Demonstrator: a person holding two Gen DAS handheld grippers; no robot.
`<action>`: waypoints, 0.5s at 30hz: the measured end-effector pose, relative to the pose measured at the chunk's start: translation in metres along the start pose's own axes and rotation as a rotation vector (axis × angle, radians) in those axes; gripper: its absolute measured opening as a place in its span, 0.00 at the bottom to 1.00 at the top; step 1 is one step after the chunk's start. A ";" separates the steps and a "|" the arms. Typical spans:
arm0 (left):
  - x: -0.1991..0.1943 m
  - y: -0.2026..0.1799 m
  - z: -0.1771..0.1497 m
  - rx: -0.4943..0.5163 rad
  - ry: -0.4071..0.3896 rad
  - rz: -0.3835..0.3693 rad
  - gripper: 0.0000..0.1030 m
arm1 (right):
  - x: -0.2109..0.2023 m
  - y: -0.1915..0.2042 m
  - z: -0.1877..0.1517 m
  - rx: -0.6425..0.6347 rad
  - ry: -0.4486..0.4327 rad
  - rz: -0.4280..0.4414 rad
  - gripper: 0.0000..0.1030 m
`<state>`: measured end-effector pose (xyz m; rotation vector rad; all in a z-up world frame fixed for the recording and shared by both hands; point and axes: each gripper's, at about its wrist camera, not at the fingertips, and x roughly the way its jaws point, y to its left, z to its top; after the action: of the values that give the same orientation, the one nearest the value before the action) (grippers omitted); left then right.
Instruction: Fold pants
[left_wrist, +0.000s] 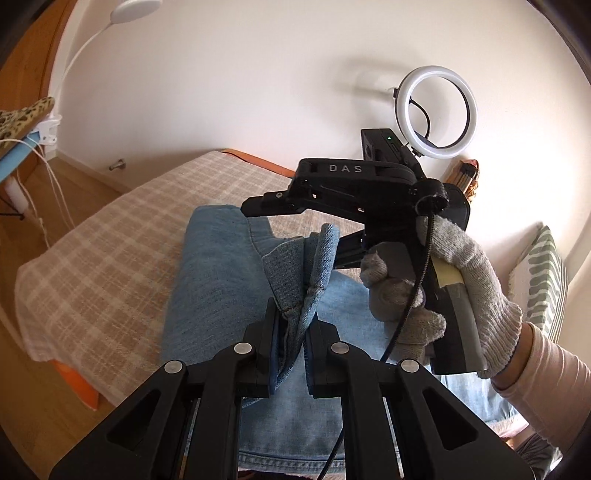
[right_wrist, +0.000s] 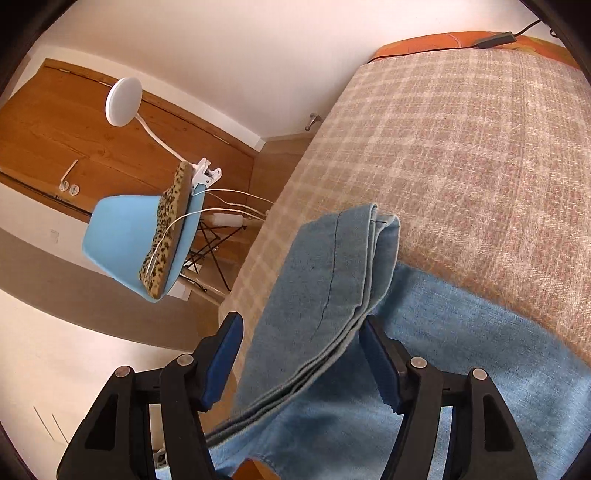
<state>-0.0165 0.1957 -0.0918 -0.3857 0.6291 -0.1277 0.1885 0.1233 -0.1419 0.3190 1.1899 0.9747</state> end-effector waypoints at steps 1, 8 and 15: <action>0.000 -0.001 -0.002 0.004 0.004 -0.003 0.09 | 0.004 0.000 0.004 0.004 -0.001 -0.006 0.67; -0.002 -0.004 -0.003 -0.010 0.016 -0.030 0.09 | 0.027 -0.010 0.022 0.034 0.012 -0.043 0.39; -0.002 -0.002 -0.004 -0.012 0.019 -0.029 0.09 | 0.005 -0.013 0.013 0.001 -0.054 -0.087 0.10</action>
<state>-0.0207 0.1934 -0.0925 -0.4059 0.6432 -0.1549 0.2064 0.1226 -0.1488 0.2902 1.1455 0.8853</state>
